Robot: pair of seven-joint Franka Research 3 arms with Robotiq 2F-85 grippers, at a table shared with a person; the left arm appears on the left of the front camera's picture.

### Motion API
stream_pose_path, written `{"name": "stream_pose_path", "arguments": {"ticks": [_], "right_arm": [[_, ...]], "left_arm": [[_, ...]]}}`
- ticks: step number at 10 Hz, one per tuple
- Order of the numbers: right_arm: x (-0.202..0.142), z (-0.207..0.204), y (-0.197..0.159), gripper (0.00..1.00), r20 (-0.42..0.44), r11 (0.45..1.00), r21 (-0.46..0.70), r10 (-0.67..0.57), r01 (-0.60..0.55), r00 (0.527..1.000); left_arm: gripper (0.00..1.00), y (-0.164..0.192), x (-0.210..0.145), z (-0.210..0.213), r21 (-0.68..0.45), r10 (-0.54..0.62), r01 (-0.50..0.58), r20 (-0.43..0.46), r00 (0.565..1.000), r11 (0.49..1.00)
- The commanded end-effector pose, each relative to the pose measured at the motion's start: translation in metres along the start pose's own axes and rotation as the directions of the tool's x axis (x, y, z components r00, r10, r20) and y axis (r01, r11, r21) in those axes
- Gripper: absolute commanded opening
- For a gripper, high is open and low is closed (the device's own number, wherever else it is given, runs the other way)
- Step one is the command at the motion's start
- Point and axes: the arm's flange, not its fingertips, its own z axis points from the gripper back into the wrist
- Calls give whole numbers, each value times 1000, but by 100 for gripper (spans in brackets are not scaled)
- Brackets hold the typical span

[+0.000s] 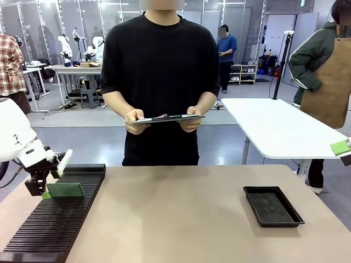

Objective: Inspect the PCB.
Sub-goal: Pick up the Blank PCB and present it to the human.

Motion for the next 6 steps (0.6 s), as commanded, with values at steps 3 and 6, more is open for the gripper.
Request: {"name": "stream_pose_path", "arguments": {"ticks": [3,6], "right_arm": [[0,0,1,100,-1,1000,8,1,-1,1000],[0,0,1,100,-1,1000,8,1,-1,1000]], "left_arm": [[78,8,-3,-16,-9,17,-18,-46,999,1000],[0,5,-5,-19,-14,21,-22,-62,998,1000]]}}
